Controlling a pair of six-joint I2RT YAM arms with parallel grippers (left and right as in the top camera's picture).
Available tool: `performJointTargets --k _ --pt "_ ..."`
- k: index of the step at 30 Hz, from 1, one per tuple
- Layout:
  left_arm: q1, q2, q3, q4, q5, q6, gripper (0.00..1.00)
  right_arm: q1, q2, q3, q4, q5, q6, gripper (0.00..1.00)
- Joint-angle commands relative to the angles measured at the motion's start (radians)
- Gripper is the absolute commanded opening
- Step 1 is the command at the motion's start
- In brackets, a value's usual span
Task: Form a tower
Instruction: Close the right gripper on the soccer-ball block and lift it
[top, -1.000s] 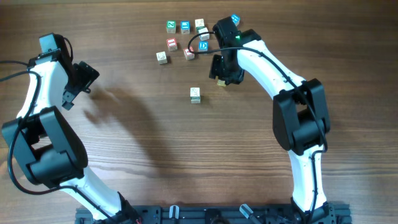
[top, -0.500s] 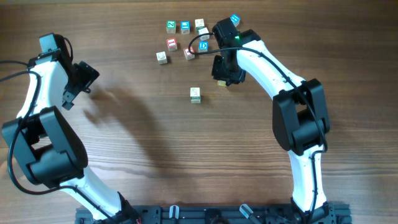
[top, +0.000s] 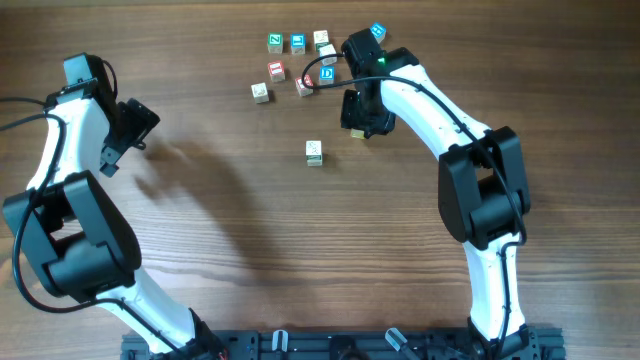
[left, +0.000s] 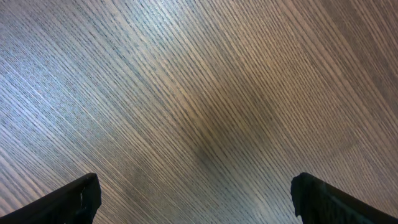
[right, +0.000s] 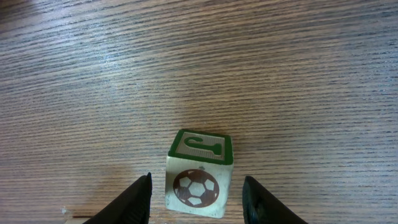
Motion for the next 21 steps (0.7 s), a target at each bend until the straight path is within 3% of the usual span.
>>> performJointTargets --k 1,21 --pt "0.003 -0.020 0.010 0.000 -0.010 -0.003 1.00 0.002 0.021 -0.014 0.002 0.032 -0.009 0.47" --pt "0.003 -0.020 0.010 0.000 -0.010 -0.003 1.00 0.002 0.021 -0.075 0.058 0.044 -0.006 0.47"
